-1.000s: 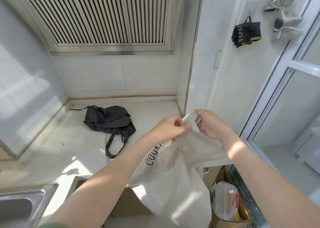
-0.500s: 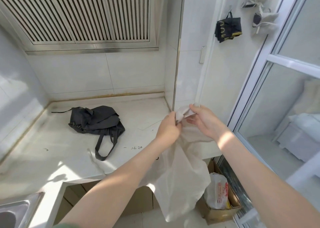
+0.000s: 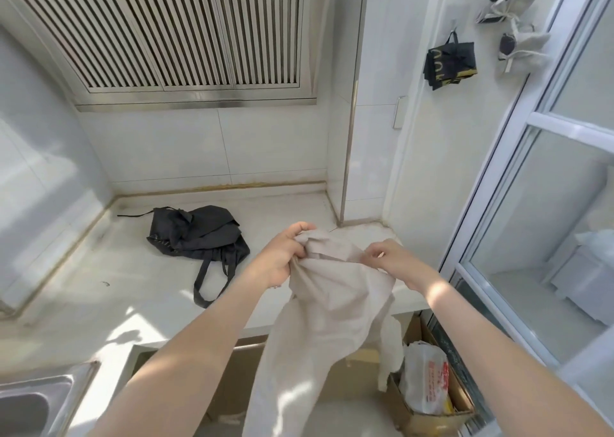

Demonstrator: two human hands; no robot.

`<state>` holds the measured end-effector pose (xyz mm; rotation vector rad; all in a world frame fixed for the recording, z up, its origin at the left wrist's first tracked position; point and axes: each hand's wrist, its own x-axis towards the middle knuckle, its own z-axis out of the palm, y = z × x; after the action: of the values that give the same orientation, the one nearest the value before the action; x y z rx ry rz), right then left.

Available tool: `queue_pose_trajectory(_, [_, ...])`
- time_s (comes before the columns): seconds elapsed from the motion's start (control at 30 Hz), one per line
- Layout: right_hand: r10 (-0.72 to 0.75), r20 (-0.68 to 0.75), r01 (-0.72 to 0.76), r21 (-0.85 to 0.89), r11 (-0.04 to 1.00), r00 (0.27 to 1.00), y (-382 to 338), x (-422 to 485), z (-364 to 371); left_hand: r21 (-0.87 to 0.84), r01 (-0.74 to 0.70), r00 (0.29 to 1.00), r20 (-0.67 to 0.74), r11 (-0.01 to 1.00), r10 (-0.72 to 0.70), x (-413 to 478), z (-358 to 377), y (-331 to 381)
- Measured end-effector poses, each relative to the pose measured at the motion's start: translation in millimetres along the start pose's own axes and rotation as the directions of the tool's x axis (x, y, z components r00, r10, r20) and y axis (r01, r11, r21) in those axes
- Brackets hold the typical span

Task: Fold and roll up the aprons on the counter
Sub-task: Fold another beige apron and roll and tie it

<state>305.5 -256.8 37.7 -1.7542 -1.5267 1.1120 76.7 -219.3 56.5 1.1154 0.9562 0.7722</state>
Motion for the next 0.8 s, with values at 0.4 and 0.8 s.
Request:
queue_pose_trajectory(0.4, [-0.250, -0.074, 0.258, 0.126, 0.958, 0.965, -54, 26, 58, 0.935, 0.113, 0.967, -0.181, 0.337, 0.177, -9, -13, -6])
queue_pose_trajectory(0.8, [-0.068, -0.250, 0.107, 0.146, 0.983, 0.966, -35, 22, 16, 0.902, 0.296, 0.912, -0.365, 0.315, 0.189, 7, -31, -26])
